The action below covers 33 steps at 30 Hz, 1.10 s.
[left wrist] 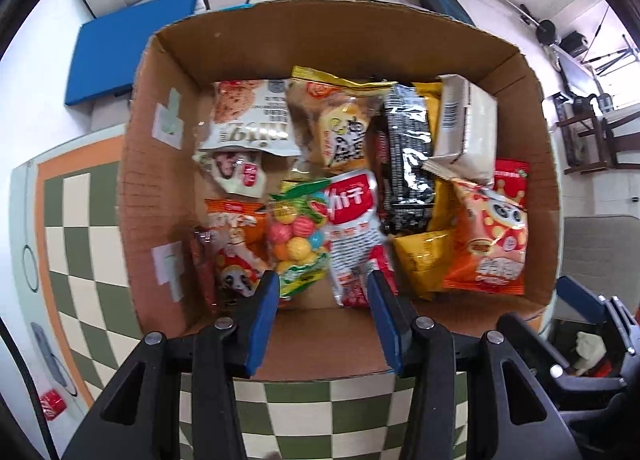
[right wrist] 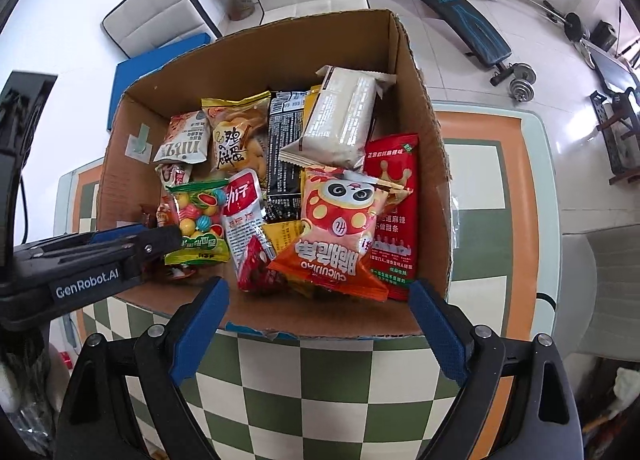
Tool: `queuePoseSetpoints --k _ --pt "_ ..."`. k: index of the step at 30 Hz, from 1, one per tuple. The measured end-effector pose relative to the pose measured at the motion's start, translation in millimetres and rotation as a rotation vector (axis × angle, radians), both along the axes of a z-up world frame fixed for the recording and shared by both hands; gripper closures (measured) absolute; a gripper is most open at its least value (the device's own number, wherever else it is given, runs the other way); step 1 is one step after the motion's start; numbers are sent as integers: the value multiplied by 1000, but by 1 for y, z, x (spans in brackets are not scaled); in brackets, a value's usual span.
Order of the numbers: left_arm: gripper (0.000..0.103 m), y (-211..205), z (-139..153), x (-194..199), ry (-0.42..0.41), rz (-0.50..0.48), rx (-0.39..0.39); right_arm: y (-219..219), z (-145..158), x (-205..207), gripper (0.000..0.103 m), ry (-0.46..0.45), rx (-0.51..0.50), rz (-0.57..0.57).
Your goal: Organize snacks
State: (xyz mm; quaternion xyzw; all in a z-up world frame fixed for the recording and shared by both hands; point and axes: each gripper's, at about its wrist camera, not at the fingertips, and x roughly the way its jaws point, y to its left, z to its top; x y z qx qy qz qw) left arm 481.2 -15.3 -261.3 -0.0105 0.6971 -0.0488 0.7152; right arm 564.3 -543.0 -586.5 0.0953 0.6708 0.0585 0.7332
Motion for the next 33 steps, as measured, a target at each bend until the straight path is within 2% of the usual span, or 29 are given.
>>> queuePoseSetpoints --k 3,5,7,8,13,17,21,28,33 --pt "53 6 3 -4 -19 16 19 1 0 1 9 -4 -11 -7" --pt "33 10 5 -7 -34 23 22 2 1 1 9 -8 -19 -9" --pt "21 14 9 -12 -53 32 26 2 4 0 9 -12 -25 -15" --pt "18 16 12 -14 -65 33 32 1 6 -1 9 -16 -28 -19" --pt "13 22 29 -26 -150 47 47 -1 16 -7 9 -39 -53 -33" --pt "12 28 47 -39 -206 63 38 -3 31 -16 8 -90 -52 -43" --pt "12 30 70 -57 -265 71 64 -3 50 -30 7 -136 -67 -46" --pt "12 33 123 -113 -410 85 88 -1 93 -76 7 -216 -69 -52" --pt "12 31 154 -156 -470 89 82 2 125 -115 7 -271 -55 -39"
